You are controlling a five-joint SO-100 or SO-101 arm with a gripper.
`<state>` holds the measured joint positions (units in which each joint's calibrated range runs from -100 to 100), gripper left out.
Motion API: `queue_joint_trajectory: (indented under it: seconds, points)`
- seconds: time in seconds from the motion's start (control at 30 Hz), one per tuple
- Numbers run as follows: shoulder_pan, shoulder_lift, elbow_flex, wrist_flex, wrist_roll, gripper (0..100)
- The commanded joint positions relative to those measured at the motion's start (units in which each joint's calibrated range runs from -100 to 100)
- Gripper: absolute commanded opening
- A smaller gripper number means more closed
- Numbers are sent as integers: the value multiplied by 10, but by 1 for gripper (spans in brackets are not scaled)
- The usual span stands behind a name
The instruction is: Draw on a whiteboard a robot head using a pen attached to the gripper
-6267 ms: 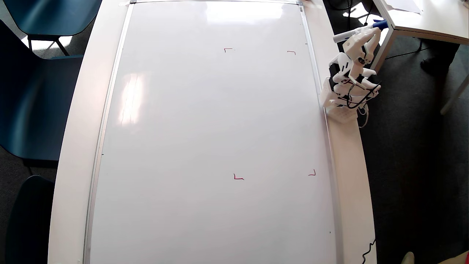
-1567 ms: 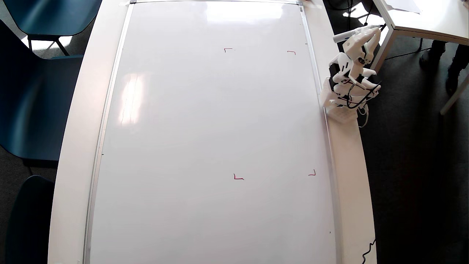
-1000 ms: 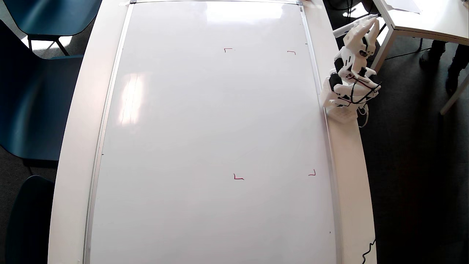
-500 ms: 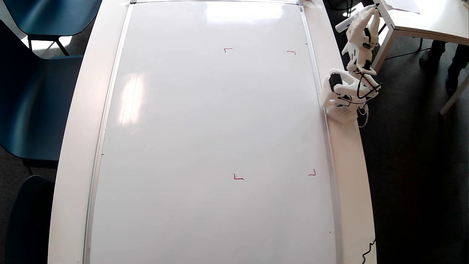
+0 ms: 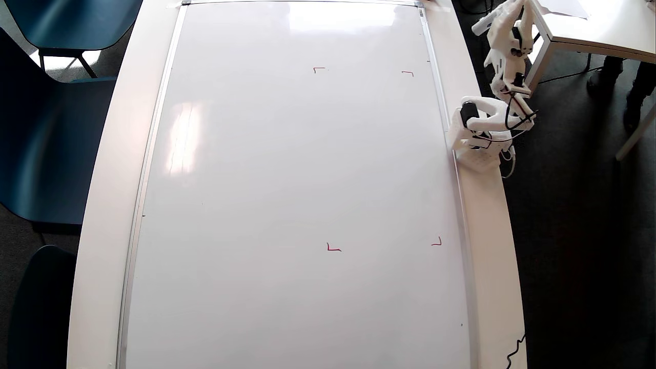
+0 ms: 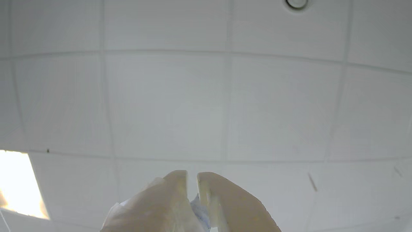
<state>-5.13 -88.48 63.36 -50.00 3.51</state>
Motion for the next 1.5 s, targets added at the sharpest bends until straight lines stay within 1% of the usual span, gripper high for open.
queue_joint_trajectory:
  seconds: [0.0, 0.1, 0.23, 0.47, 0.53, 0.57, 0.67, 0.7, 0.73, 1.07, 1.13, 1.2, 1.33, 1.47]
  points:
    - [-2, 94, -74, 0, 1, 1]
    - [-2, 154, -111, 0, 1, 1]
    - [-2, 208, -123, -12, 1, 1]
    - [-4, 274, -83, -130, 1, 1]
    - [-21, 287, -65, -164, 1, 1]
    - [-35, 294, -45, -199, 4, 1]
    - [-36, 303, -25, -256, 5, 1]
    - [-37, 310, -22, -291, 5, 1]
    - [-38, 314, -22, -301, 5, 1]
    - [-39, 407, -63, -295, 2, 1]
    - [-39, 428, -73, -270, 2, 1]
    - [-39, 453, -98, -222, 4, 1]
    - [-39, 488, -157, -178, 3, 1]
    - [-39, 518, -185, -176, 5, 1]
